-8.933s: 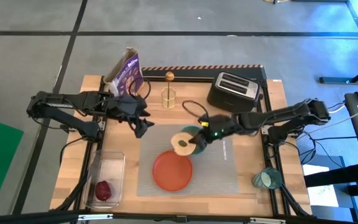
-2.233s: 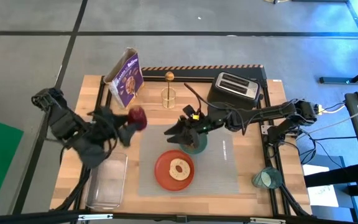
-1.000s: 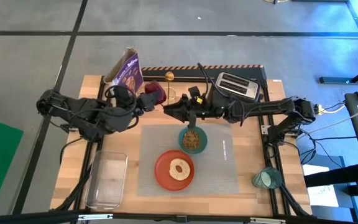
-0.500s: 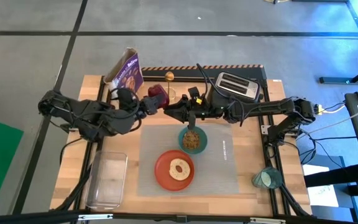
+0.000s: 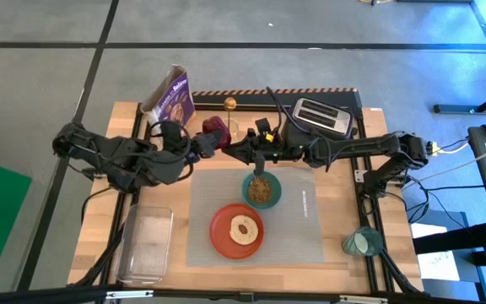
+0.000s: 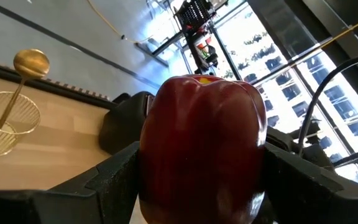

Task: Arrange a breakfast setting
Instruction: Put the red apple on the orange plate

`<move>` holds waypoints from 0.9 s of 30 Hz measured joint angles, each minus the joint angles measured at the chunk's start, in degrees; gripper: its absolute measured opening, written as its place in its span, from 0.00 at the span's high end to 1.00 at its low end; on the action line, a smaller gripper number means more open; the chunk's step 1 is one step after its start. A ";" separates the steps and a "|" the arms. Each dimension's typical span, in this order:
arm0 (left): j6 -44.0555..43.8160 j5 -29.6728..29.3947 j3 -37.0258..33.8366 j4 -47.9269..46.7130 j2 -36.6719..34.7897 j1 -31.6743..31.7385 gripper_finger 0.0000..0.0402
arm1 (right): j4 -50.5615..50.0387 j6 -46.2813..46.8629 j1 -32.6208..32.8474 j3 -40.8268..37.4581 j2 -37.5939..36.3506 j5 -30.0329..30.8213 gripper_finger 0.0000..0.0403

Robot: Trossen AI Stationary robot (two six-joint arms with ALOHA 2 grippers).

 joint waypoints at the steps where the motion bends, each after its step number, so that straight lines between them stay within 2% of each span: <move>1: 0.06 0.12 0.00 -0.10 0.04 0.00 0.28 | -0.07 -0.11 0.00 -0.02 0.00 0.02 0.98; 8: 4.82 1.38 0.04 0.09 0.28 0.07 0.28 | -0.19 -0.16 0.00 -0.03 0.00 -0.11 0.98; 19: 18.25 3.02 0.04 0.22 -0.24 -0.37 0.28 | -0.54 1.56 0.11 -0.05 -0.11 -2.17 0.99; 27: 14.85 6.48 0.02 -0.54 -1.09 -0.76 0.12 | -1.51 2.53 0.11 -0.03 -0.76 -3.61 1.00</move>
